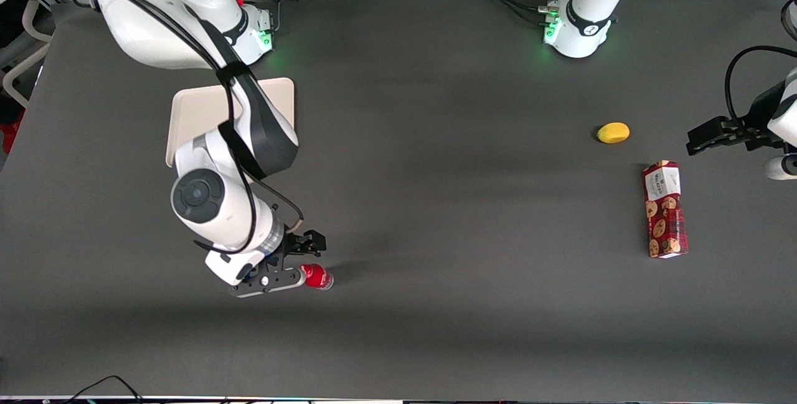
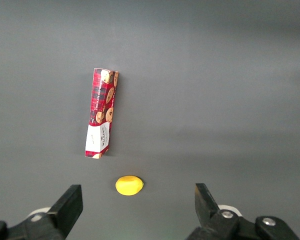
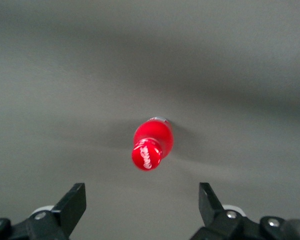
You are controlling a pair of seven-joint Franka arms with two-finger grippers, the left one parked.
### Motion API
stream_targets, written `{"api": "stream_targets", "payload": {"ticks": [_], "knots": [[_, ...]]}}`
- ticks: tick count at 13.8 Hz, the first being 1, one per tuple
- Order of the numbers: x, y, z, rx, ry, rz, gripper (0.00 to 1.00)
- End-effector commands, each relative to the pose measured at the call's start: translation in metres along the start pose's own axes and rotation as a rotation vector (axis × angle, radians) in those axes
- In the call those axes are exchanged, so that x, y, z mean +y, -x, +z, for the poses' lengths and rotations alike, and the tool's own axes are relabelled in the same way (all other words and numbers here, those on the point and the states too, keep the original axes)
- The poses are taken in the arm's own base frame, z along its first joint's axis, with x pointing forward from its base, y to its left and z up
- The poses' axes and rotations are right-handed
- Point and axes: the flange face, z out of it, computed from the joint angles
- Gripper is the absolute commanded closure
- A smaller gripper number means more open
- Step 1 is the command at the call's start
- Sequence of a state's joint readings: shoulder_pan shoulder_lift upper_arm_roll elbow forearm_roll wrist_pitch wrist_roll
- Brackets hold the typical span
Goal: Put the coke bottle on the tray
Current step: 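Close the right gripper around the bottle's body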
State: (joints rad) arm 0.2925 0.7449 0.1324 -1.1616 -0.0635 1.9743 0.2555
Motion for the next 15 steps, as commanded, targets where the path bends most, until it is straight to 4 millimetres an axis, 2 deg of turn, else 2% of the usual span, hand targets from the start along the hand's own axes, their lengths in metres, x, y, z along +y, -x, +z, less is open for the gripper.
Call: {"api": "stream_targets", "payload": {"ticks": [1,4,6,10,11,15], "knots": [[0.001,-0.011,0.024,0.01,0.021,0.023,0.0],[0.005,-0.014,0.04,0.017,0.02,0.026,0.0],[0.003,-0.015,0.04,0.032,0.023,0.027,0.0],[0.012,-0.02,0.038,0.063,0.026,0.035,0.02],[0.009,-0.021,0.038,0.077,0.019,0.036,0.05],[-0.002,-0.019,0.049,0.079,0.011,0.081,0.05]]}}
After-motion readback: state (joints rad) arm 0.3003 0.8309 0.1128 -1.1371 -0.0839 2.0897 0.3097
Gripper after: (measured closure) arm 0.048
